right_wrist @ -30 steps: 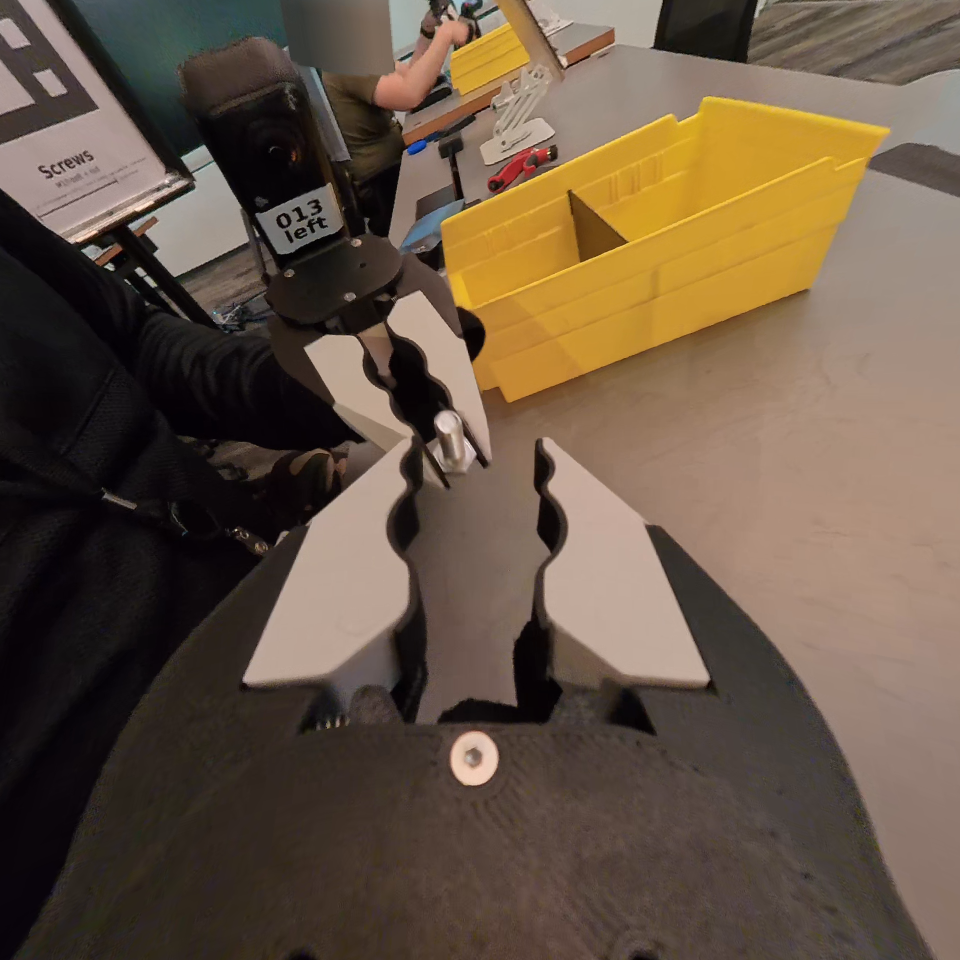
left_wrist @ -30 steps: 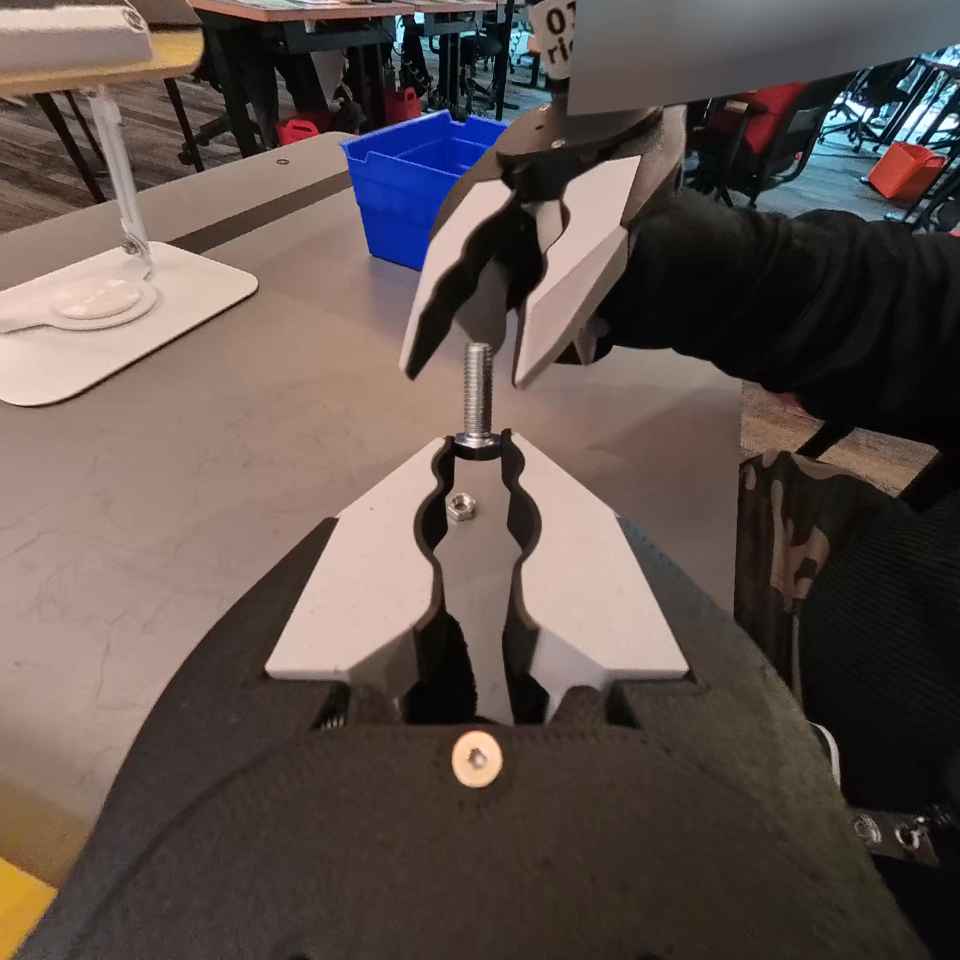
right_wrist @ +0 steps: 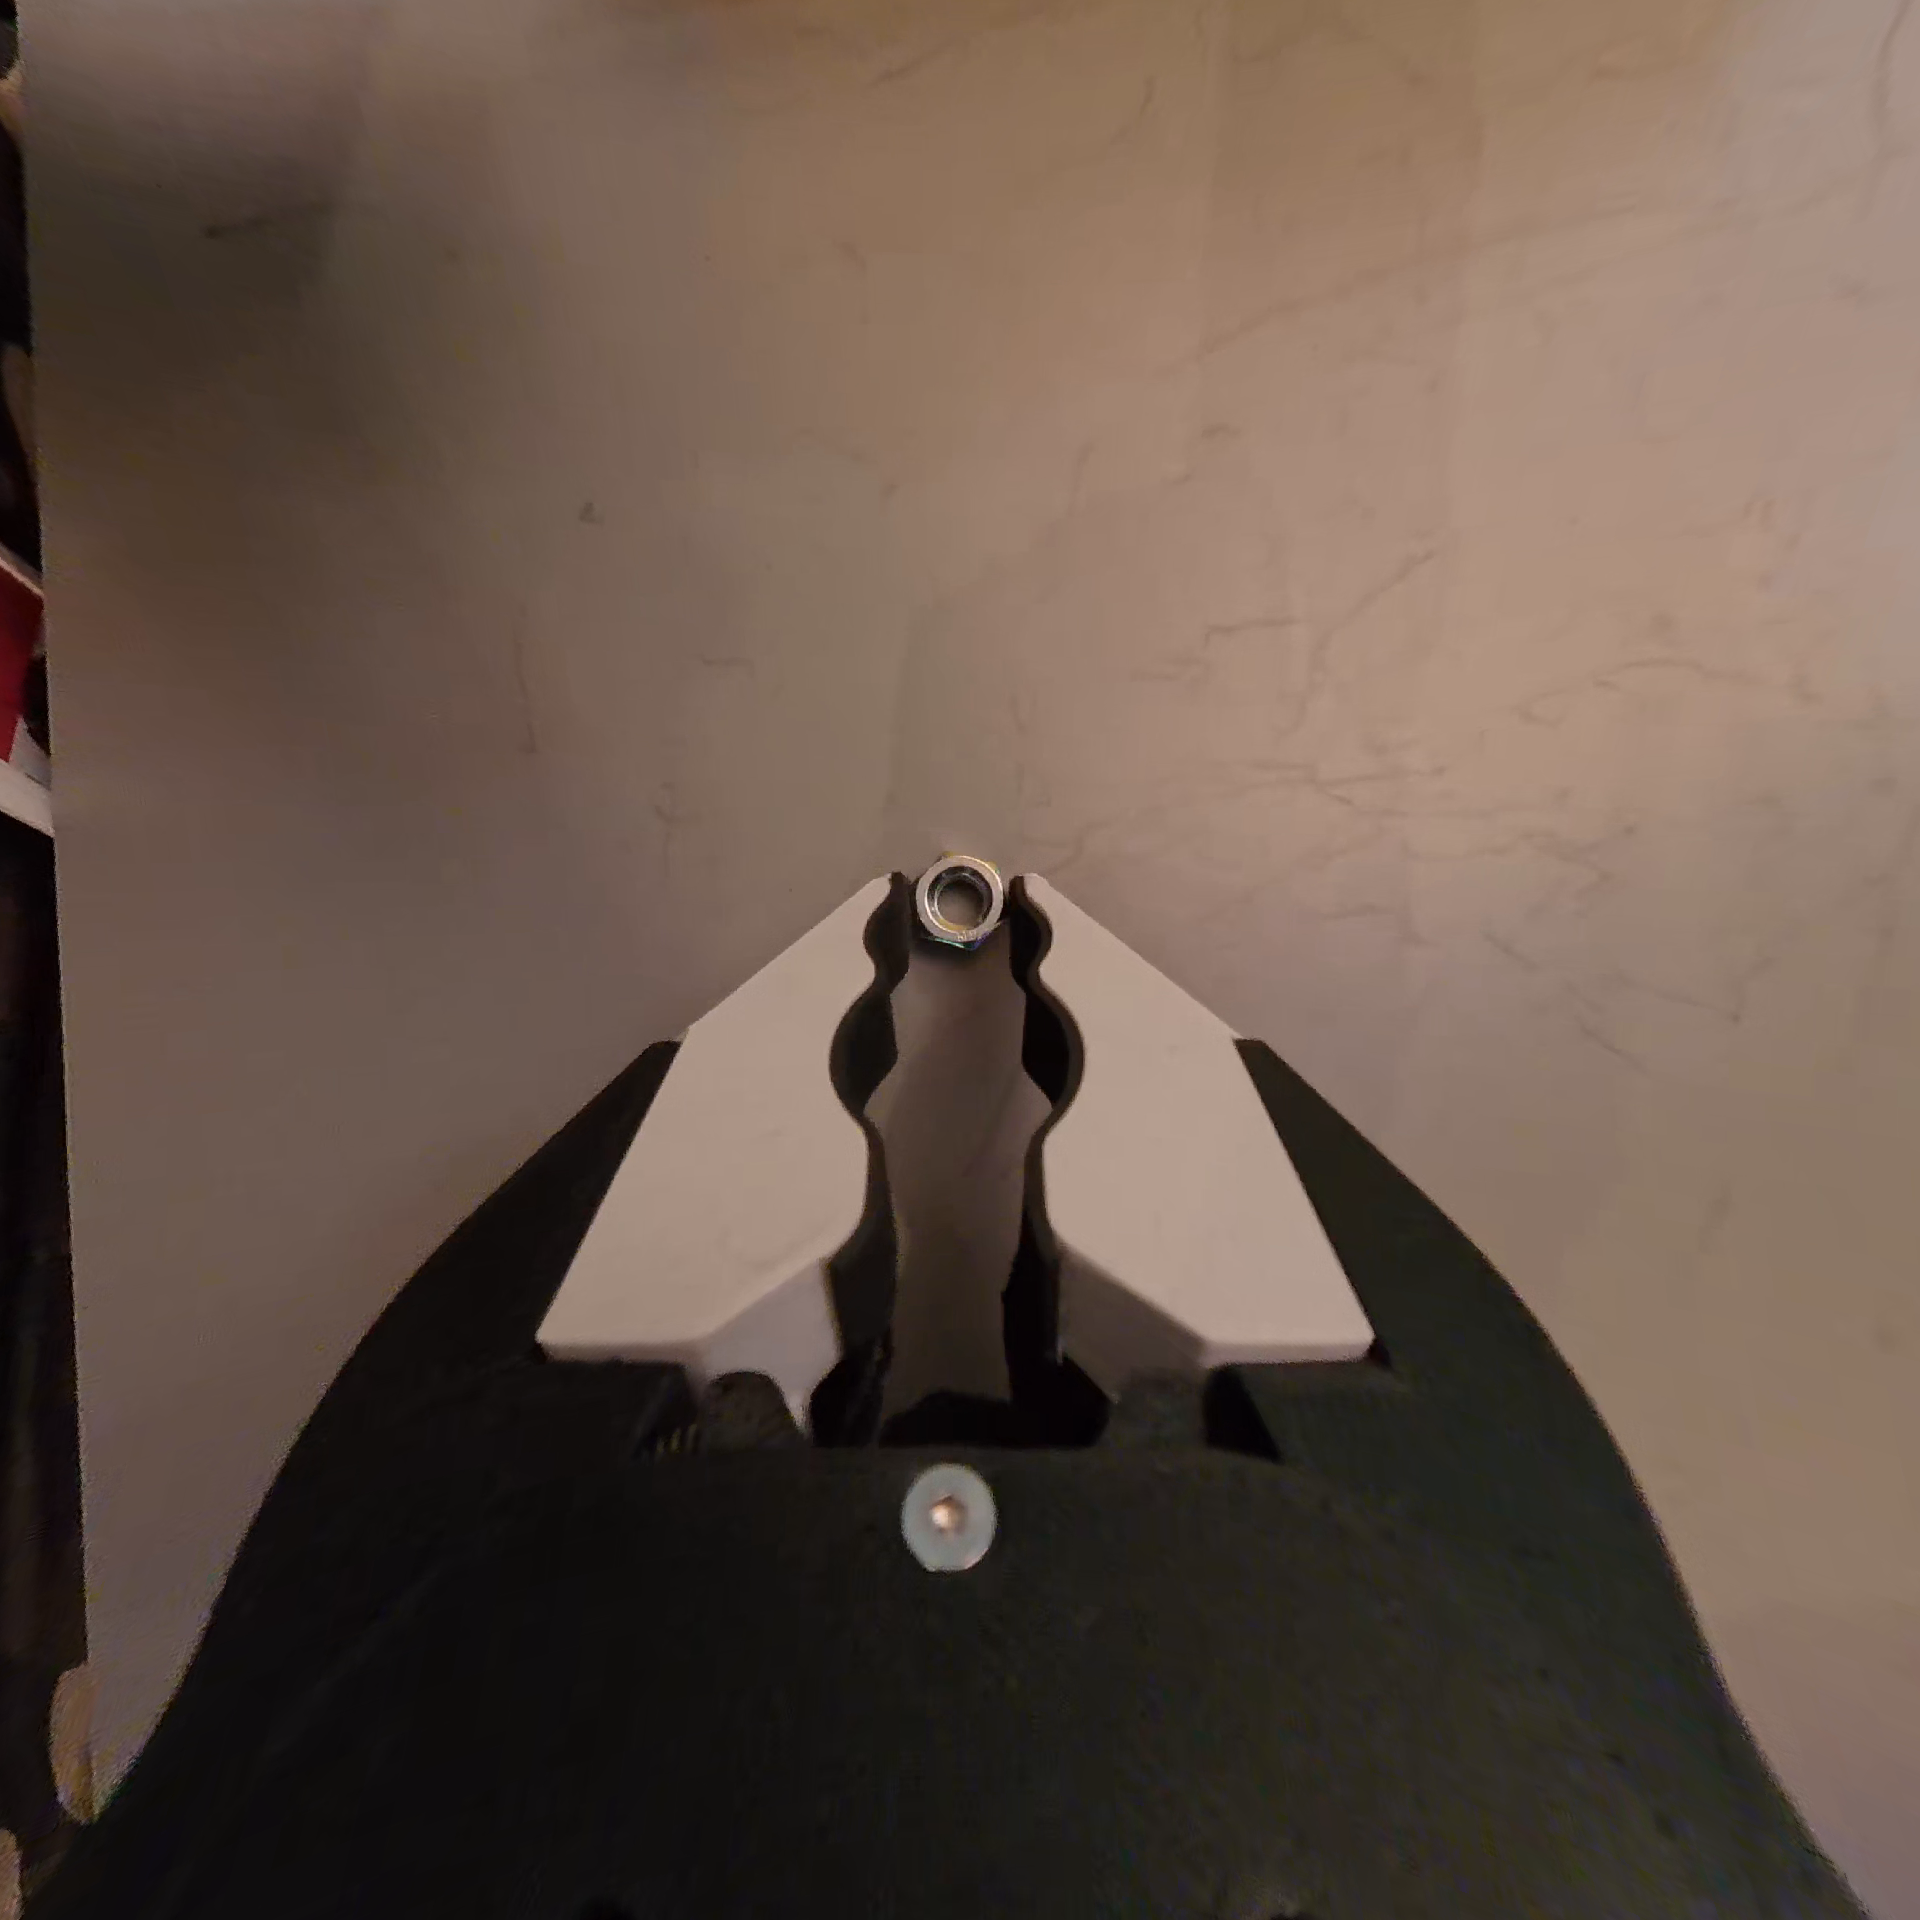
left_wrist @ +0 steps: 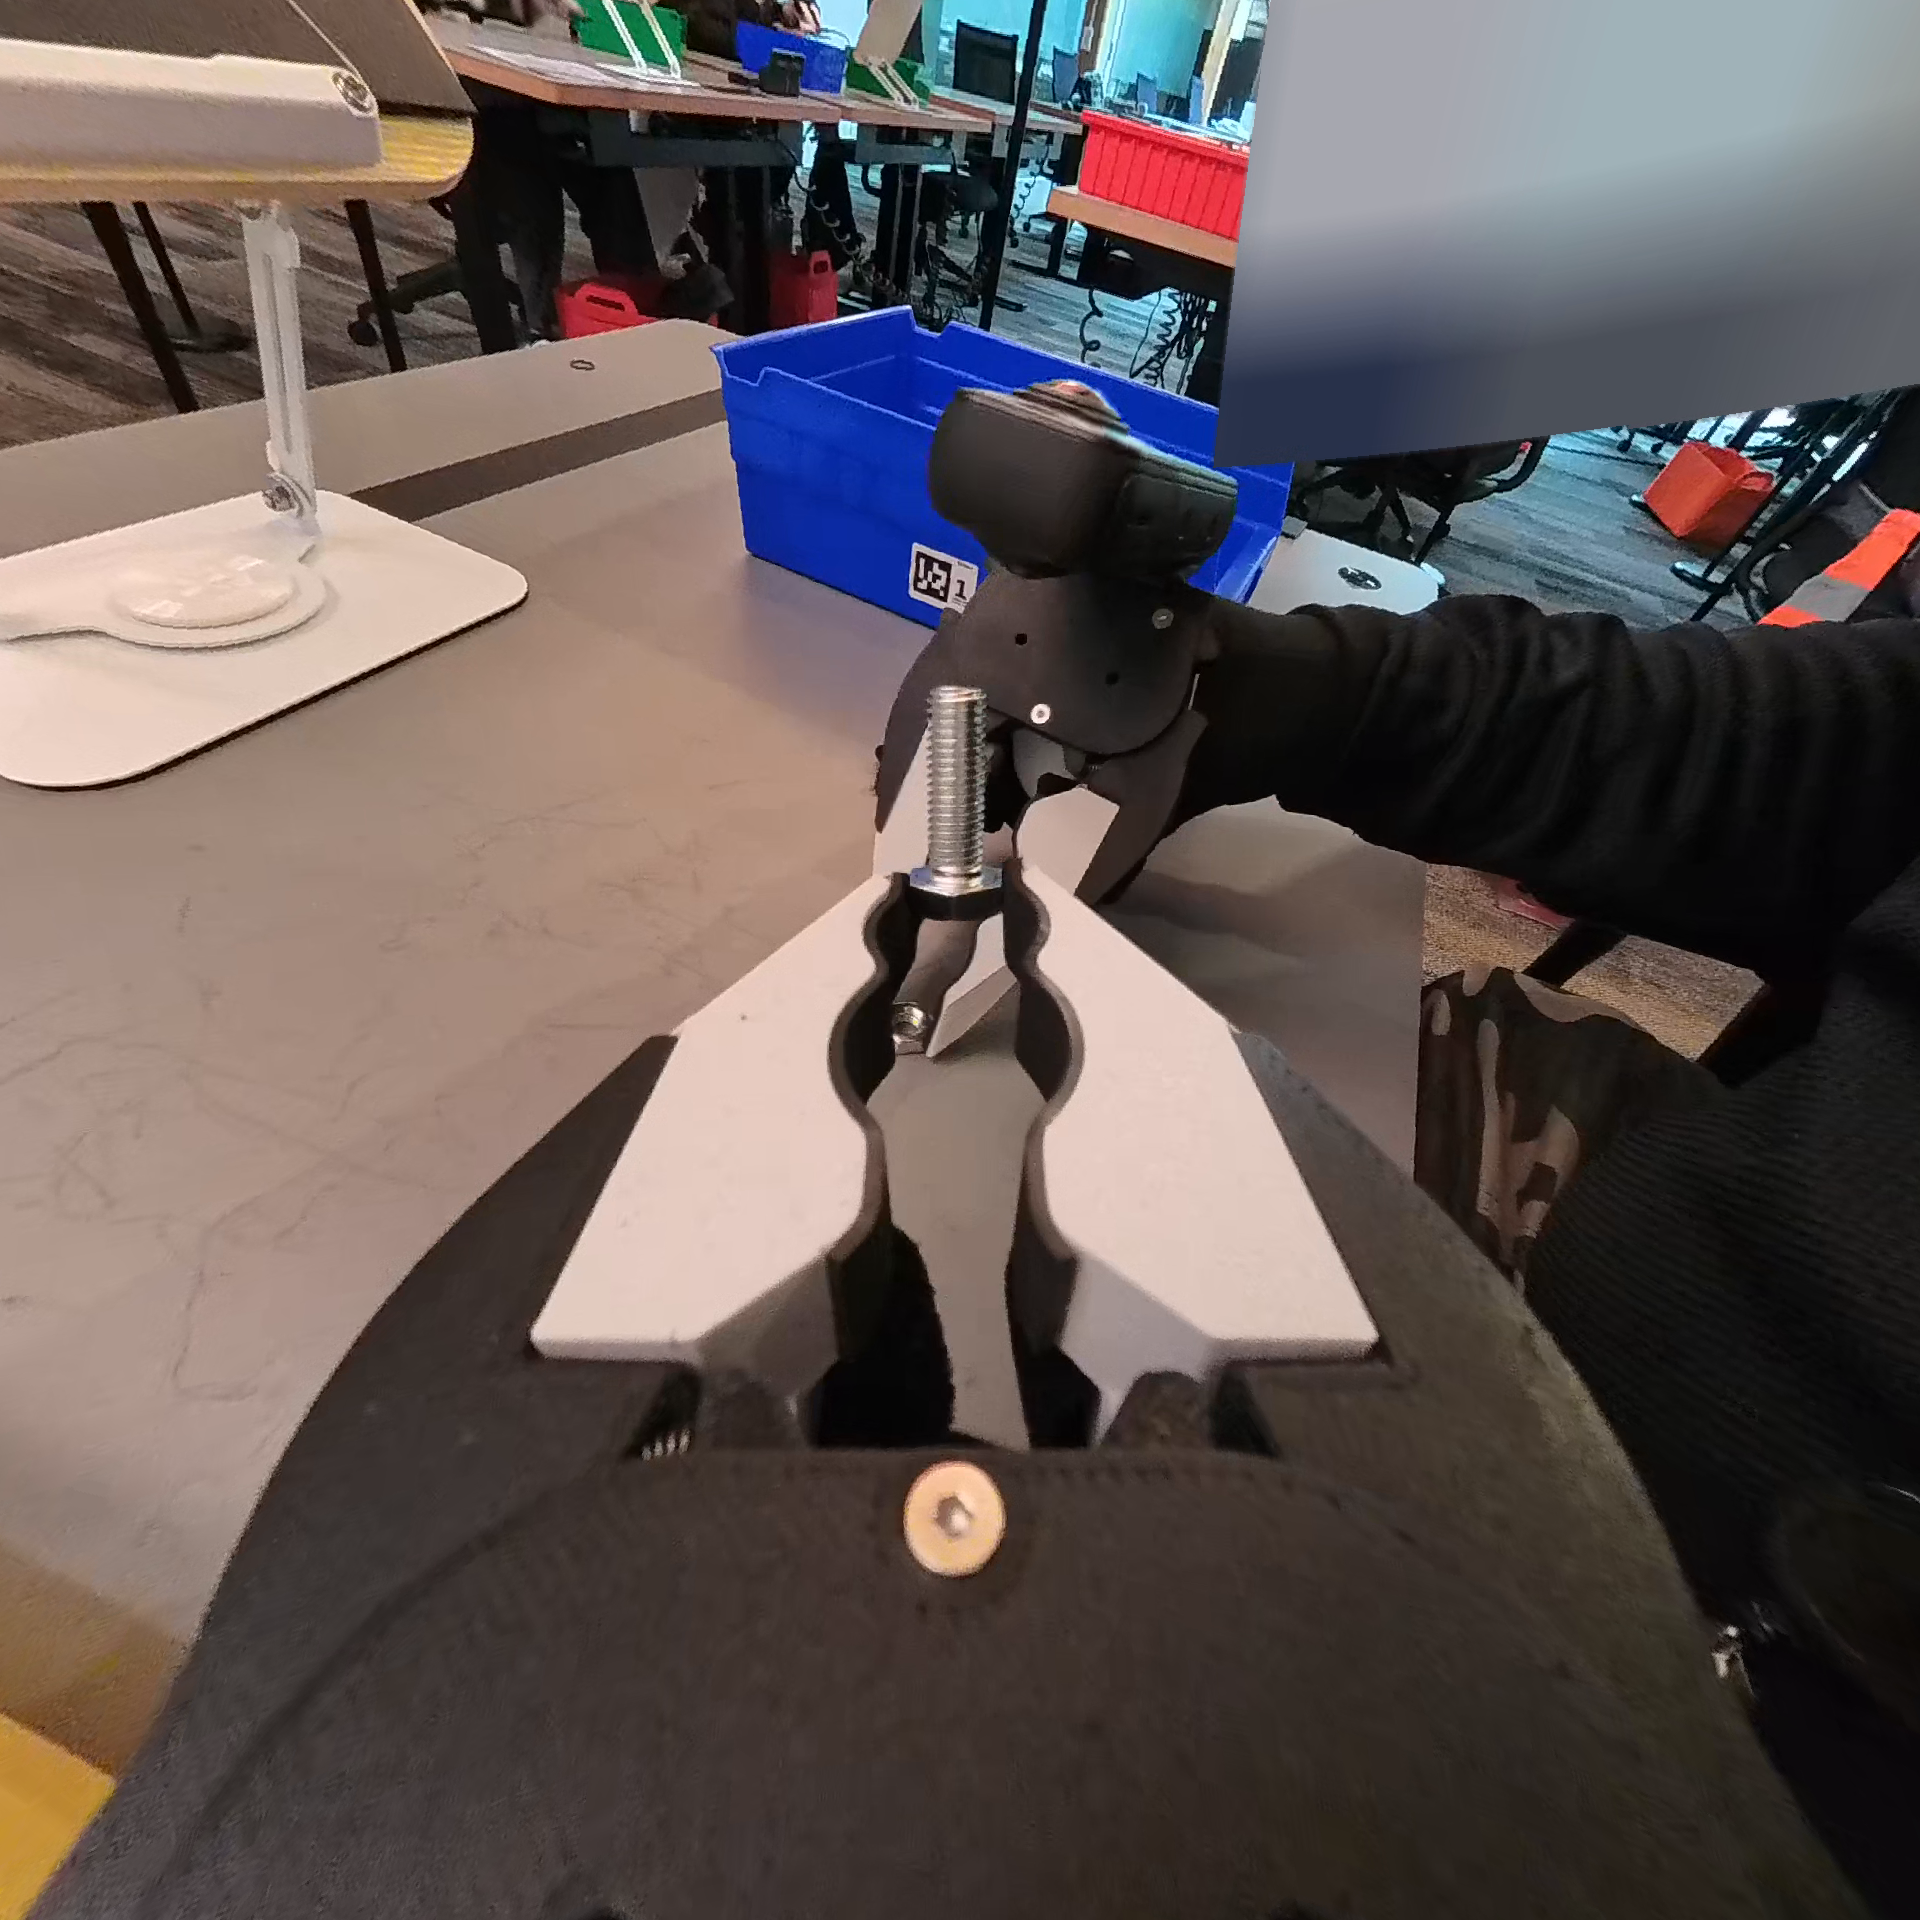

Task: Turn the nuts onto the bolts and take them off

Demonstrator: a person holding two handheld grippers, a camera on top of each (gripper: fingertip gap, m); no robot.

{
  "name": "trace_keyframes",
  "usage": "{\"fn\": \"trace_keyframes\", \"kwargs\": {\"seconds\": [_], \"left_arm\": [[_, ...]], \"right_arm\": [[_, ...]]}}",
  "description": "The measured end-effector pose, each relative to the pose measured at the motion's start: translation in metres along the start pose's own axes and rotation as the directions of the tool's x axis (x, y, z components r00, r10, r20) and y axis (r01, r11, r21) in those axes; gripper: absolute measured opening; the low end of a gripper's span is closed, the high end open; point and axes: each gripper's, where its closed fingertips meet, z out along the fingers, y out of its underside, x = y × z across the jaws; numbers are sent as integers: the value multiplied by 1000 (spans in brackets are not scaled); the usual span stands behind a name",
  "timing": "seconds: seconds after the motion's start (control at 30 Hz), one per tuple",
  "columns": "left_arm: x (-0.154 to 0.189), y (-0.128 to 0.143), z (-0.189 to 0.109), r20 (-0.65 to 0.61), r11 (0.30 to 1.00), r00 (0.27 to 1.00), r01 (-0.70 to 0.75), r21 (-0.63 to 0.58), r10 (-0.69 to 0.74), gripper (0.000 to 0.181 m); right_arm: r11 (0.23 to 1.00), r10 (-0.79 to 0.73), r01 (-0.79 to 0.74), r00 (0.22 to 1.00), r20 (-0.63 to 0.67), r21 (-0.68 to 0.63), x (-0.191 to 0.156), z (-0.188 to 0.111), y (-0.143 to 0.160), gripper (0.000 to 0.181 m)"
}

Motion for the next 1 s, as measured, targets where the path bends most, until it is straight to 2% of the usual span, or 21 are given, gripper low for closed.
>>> {"fn": "trace_keyframes", "kwargs": {"seconds": [0.13,0.23,0.4,0.5,0.6,0.77,1.0], "left_arm": [[-1,-2,-2,0,1000,1000,3,11,-3,15],[1,-11,-6,-16,999,1000,7,44,-6,16],[3,-31,-21,-71,989,997,52,141,-42,16],[4,-42,-29,-113,973,990,101,208,-78,16],[2,-48,-36,-130,960,986,130,247,-101,16],[3,-51,-40,-112,963,991,100,249,-74,16],[6,-53,-42,-77,972,997,33,234,-16,16]], "right_arm": [[1000,16,-16,1000,14,22,-1,-2,-3,16],[993,43,-43,999,3,106,4,-22,-17,16],[940,33,-46,999,44,338,-2,-88,-78,16],[924,-56,15,994,96,382,-14,-120,-112,17],[914,-156,88,977,145,395,-25,-139,-143,16],[896,-255,156,947,194,416,-28,-153,-182,16],[922,-320,236,911,259,307,-36,-137,-194,16]]}}
